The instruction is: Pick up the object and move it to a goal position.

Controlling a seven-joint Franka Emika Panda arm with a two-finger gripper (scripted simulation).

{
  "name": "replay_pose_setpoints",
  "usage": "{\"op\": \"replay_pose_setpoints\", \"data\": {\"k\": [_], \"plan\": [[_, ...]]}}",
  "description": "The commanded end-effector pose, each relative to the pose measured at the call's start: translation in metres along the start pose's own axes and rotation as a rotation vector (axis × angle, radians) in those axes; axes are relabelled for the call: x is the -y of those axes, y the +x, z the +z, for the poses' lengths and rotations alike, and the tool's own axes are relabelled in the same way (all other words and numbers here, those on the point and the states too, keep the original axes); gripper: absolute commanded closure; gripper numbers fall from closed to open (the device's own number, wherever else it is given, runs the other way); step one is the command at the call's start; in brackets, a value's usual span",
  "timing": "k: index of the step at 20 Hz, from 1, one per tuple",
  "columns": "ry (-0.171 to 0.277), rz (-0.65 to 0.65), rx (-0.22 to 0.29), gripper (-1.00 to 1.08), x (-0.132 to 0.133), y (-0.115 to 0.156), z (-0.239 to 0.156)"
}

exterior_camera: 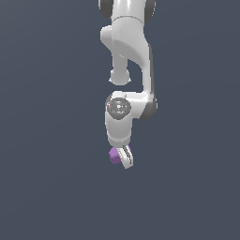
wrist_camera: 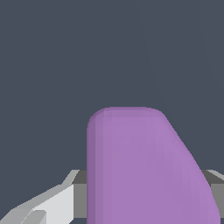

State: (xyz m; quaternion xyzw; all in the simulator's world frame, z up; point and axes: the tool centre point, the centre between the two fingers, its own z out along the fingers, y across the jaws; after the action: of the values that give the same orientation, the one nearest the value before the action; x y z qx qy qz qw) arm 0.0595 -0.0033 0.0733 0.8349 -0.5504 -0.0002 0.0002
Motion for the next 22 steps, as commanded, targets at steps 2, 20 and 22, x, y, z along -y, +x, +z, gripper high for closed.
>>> {"op": "replay_pose_setpoints", "data": {"k": [2,20,22], "plan": [[0.0,0.0,0.0,1.08,0.0,0.0,0.0],[0.0,0.0,0.0,1.08,-0.05,0.027,-0.011],[0.0,0.0,0.0,1.08,-0.066,0.036,-0.015]]}}
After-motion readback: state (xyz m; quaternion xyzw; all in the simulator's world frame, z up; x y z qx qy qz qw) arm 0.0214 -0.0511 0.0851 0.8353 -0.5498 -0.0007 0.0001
